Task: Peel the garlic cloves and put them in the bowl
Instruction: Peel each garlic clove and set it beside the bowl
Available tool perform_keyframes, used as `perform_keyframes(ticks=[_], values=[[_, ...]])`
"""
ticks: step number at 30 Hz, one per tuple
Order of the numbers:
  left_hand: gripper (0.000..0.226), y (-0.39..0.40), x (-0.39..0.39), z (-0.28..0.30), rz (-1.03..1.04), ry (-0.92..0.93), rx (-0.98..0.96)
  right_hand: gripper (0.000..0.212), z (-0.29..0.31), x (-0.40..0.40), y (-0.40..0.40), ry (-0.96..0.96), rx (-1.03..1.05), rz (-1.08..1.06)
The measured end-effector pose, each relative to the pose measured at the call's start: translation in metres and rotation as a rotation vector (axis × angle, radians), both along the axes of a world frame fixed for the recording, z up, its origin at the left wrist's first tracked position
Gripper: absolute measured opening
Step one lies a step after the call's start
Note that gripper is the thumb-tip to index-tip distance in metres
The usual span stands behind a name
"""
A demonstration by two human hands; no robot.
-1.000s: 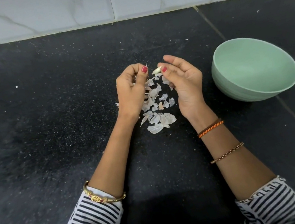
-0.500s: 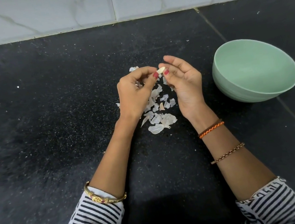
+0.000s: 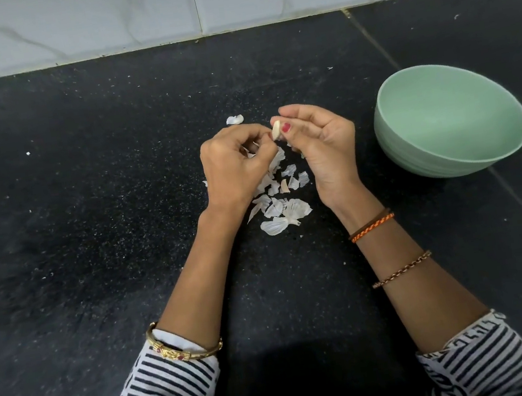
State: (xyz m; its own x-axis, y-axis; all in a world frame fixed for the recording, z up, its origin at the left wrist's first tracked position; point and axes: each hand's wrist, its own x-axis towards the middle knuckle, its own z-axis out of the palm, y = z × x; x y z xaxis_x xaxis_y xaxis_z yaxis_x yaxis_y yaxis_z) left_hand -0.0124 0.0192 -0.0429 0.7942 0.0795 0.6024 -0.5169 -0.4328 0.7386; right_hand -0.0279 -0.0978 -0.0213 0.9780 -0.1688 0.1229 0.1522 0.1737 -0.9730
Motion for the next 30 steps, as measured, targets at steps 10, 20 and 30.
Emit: perform_keyframes(ticks=[10,20,30], values=[[0.01,-0.0025,-0.0047,0.0063,-0.16,0.092,-0.122,0.018,0.0014,0.0023,-0.0041,0.08,0.123,0.053],[0.021,0.0033,-0.0008,0.0037,-0.169,0.106,-0.148,0.018,-0.0022,0.004,-0.0069,0.04,0.027,0.141],[0.023,0.0049,-0.001,0.0045,-0.195,0.122,-0.177,0.017,-0.0017,0.0037,-0.0084,0.061,0.061,0.141]])
